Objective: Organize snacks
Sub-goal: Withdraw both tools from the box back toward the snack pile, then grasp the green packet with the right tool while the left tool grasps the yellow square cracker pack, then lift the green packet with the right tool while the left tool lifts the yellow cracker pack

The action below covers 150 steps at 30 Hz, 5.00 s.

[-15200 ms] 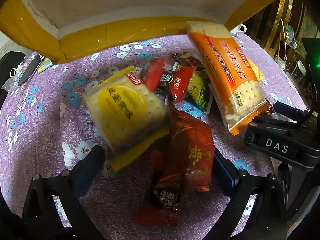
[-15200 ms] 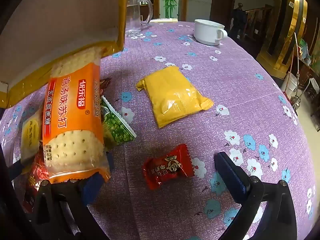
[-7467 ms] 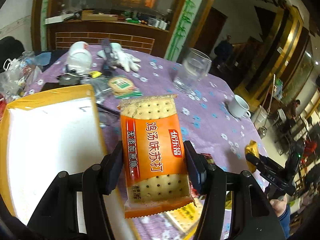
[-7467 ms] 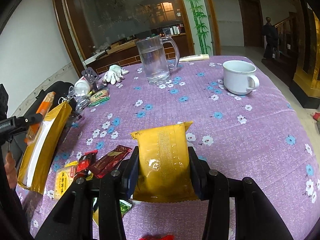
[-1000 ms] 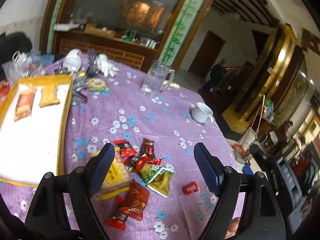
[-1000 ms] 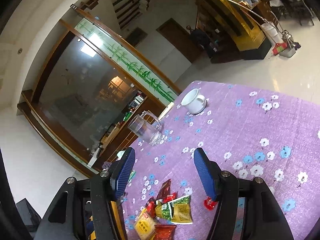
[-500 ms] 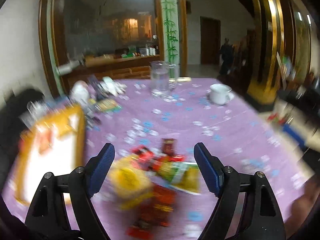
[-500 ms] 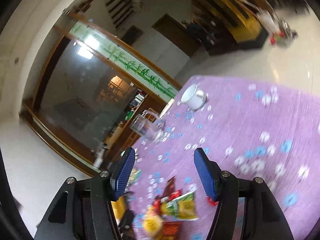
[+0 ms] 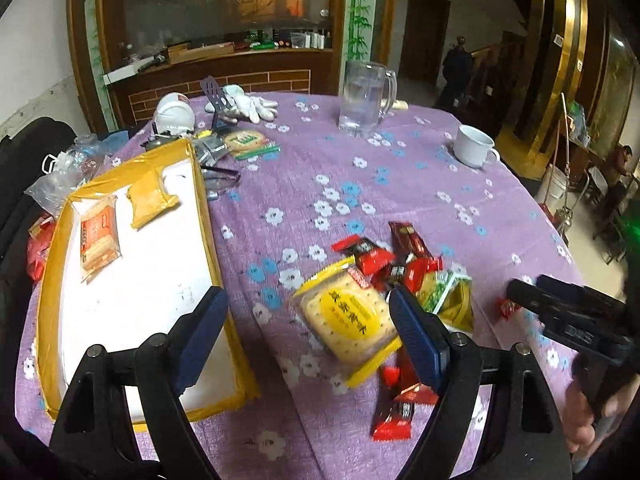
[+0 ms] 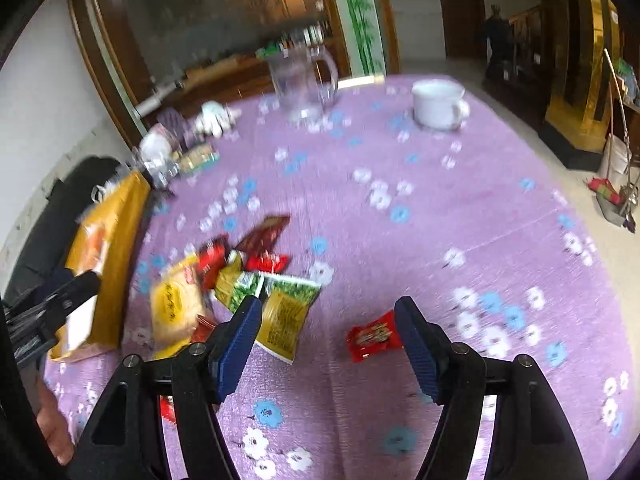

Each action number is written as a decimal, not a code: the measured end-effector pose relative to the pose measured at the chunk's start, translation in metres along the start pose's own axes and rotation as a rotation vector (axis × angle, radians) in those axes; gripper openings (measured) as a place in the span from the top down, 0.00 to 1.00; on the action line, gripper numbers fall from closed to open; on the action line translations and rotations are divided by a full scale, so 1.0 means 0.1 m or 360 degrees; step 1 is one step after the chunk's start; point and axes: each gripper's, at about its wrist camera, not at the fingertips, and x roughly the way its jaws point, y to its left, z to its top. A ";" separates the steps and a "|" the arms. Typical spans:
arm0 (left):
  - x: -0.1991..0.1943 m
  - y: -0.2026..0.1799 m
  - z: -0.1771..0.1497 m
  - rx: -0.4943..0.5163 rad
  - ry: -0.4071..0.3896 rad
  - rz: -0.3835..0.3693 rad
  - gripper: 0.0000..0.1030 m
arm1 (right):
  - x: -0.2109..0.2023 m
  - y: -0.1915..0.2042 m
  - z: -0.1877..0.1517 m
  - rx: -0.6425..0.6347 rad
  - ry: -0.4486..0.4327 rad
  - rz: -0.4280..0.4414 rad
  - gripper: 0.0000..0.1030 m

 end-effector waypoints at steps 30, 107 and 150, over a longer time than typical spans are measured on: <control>0.52 -0.06 -0.05 -0.0162 0.0397 -0.0075 0.20 | 0.65 -0.19 0.34 0.0128 0.0209 0.0336 0.77; 1.15 -0.45 -0.08 0.0142 0.0187 -0.0007 0.26 | 0.82 0.19 0.11 -0.0310 0.0151 -0.0157 0.59; 0.86 -0.44 0.01 0.0130 -0.0021 -0.0050 0.31 | 0.42 0.22 0.17 -0.0214 -0.0130 0.0049 0.65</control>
